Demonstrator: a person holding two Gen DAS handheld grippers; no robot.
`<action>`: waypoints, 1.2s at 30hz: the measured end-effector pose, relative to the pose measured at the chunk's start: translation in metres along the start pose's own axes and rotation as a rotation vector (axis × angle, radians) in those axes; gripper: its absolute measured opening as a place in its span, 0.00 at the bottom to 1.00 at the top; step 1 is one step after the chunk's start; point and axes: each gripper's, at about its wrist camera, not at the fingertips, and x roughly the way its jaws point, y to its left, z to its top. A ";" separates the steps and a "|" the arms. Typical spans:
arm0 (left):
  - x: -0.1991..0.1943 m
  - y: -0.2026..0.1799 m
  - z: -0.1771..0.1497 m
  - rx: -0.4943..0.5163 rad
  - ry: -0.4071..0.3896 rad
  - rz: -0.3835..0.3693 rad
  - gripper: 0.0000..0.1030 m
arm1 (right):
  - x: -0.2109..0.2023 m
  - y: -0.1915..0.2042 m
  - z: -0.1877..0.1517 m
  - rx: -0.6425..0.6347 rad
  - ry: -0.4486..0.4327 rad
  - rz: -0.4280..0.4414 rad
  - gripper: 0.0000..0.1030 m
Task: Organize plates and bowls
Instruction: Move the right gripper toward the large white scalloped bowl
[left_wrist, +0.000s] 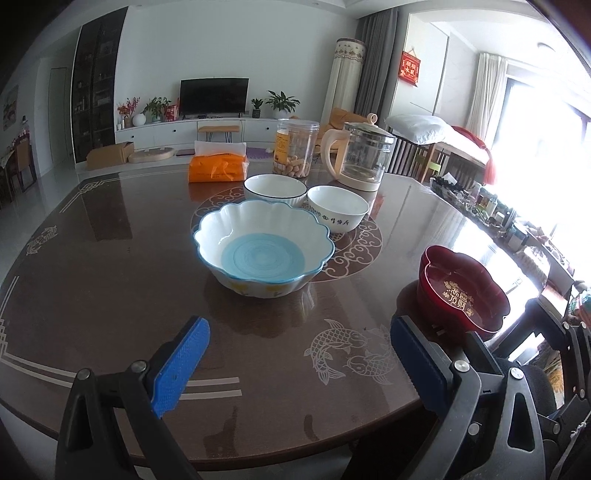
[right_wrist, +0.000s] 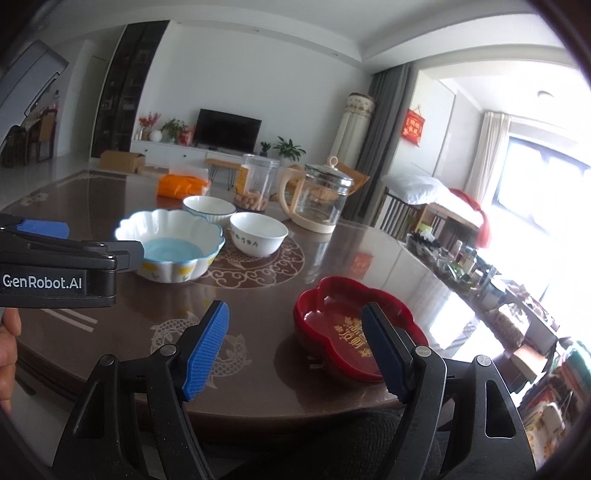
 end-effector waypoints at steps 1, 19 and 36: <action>0.000 0.001 -0.002 0.003 0.008 -0.003 0.95 | 0.001 0.004 0.000 -0.021 0.008 -0.005 0.76; 0.024 0.024 -0.010 -0.049 0.131 0.034 0.95 | -0.007 0.036 -0.007 -0.203 -0.061 -0.061 0.76; 0.023 0.040 0.011 -0.051 0.130 0.125 0.95 | 0.001 0.028 -0.005 -0.150 -0.030 -0.015 0.76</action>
